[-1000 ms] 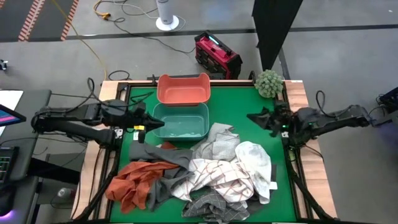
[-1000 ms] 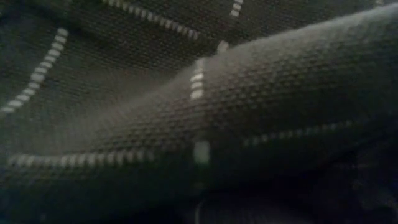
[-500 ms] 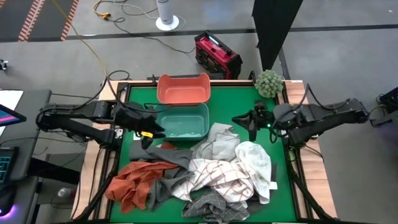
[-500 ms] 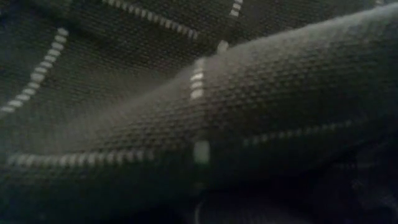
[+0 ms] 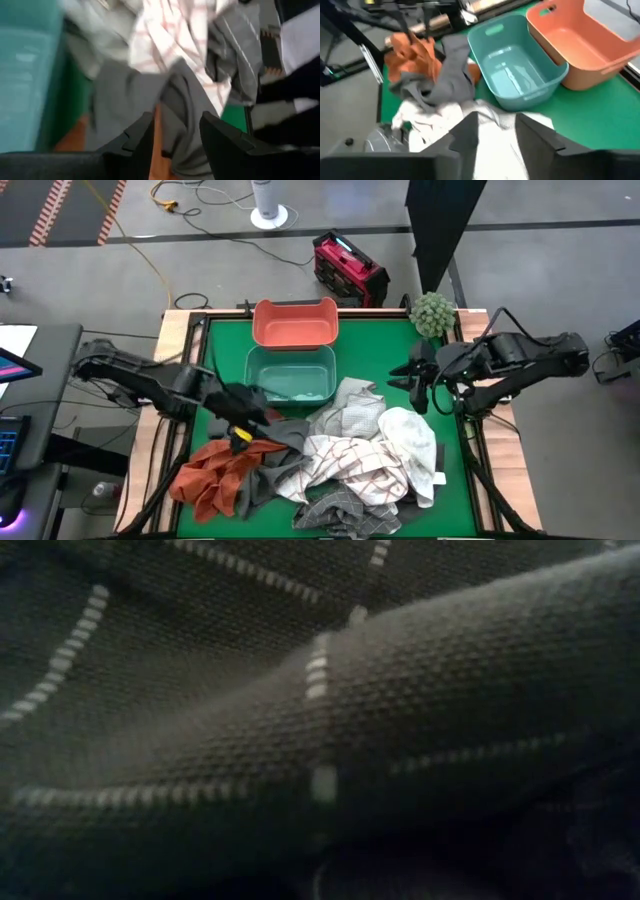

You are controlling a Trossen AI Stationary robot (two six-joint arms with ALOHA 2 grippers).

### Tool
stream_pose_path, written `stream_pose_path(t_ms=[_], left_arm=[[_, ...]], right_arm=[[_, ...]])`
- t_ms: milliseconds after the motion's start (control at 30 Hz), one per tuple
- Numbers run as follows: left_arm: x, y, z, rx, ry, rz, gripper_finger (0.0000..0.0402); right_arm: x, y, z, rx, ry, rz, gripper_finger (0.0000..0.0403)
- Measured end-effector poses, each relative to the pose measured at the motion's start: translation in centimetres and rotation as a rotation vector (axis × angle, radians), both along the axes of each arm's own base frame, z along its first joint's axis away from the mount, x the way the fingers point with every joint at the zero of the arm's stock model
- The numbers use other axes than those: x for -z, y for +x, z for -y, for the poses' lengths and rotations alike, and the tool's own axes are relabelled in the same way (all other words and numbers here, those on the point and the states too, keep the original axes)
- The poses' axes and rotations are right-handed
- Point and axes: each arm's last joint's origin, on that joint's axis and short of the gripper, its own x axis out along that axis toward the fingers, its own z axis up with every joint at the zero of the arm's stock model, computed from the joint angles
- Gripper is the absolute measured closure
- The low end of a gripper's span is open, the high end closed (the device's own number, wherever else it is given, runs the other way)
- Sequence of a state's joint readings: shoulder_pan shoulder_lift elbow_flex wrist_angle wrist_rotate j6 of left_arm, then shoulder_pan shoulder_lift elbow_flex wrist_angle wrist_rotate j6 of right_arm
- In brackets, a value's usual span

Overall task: Sort towels by color in basket
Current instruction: Put the orange towel into the green bin

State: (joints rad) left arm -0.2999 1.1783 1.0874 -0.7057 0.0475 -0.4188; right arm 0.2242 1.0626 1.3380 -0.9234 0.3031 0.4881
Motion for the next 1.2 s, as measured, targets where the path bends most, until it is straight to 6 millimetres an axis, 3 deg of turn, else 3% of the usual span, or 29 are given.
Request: stream_pose_path(t_ms=[233,533,700,800,900,1033,1200], left_arm=[[3.6,1.6,3.7,0.024,0.083,-0.149,0.0251],[8.4,1.5,5.1,-0.028,0.273,-0.470,0.0251],[9.8,1.1,5.7,0.013,0.349,-0.574,0.0261],[9.7,0.8,6.0,0.050,0.346,-0.566,0.0306],[9.2,0.3,6.0,0.057,0.320,-0.582,0.0379],[7.7,-0.7,5.5,0.047,0.267,-0.574,0.0399],[3.7,-3.1,3.6,-0.053,0.118,-0.458,0.0401]], right_arm=[[0.8,-0.7,0.1,0.004,-0.030,-0.103,0.0159],[0.7,-0.7,0.1,0.008,-0.032,-0.100,0.0168],[0.5,-0.5,0.2,0.030,-0.040,-0.063,0.0179],[0.4,-0.4,0.2,0.037,-0.036,-0.056,0.0184],[0.4,-0.4,0.2,0.038,-0.035,-0.049,0.0188],[0.3,-0.3,0.2,0.053,-0.038,-0.028,0.0193],[0.0,-0.1,0.2,0.060,-0.032,0.009,0.0196]])
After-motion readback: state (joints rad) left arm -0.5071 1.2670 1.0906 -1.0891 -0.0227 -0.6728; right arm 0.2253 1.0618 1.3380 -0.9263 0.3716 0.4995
